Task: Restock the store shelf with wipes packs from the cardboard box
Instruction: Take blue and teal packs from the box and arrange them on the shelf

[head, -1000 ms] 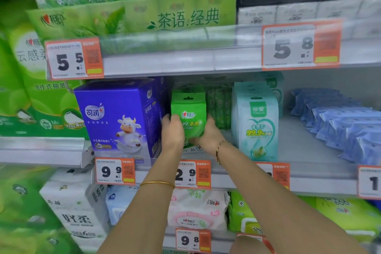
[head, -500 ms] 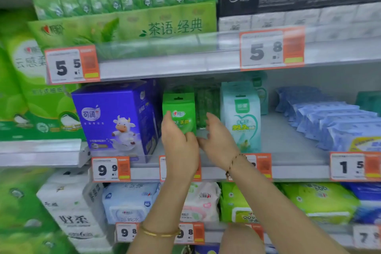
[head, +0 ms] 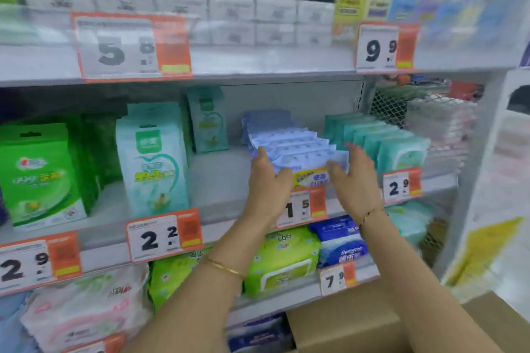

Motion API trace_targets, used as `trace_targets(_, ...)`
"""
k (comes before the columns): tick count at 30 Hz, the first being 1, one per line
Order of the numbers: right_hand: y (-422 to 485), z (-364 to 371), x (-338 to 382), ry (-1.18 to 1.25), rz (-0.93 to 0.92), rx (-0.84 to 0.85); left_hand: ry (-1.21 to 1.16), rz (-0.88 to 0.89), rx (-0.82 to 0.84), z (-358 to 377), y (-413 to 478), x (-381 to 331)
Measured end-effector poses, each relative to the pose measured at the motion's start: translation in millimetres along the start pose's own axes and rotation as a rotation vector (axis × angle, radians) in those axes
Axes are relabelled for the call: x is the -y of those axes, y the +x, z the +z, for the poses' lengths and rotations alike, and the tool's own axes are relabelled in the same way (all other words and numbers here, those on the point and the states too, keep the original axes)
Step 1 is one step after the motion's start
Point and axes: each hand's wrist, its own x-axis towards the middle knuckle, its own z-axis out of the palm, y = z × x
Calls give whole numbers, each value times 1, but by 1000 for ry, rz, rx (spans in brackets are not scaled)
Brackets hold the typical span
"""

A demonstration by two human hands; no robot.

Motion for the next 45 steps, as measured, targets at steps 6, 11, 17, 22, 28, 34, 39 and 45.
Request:
trace_targets(6, 47, 15, -16, 69, 108, 129, -57, -169, 29, 26, 27, -11)
trace_targets(11, 49, 12, -24, 42, 81, 159, -142, -229, 16, 28, 29, -10)
trace_targets(17, 52, 6, -22, 33, 71, 229, -267, -368, 2, 22, 35, -2)
trace_targets(22, 74, 3, -20, 148, 148, 185, -379, -389, -161, 16, 49, -12)
trace_targets(28, 81, 12, -20, 322, 273, 265, -377, -443, -100, 23, 57, -7)
trace_targets(34, 74, 9, -23, 272, 224, 265, -451, -481, -103, 24, 52, -7)
trace_targets(39, 85, 3, -12, -101, -28, 230, 159, -58, -208, 10, 77, -5)
trace_targets(45, 130, 48, 16, -456, -272, 532, 832, -29, 238, 20, 139, 1)
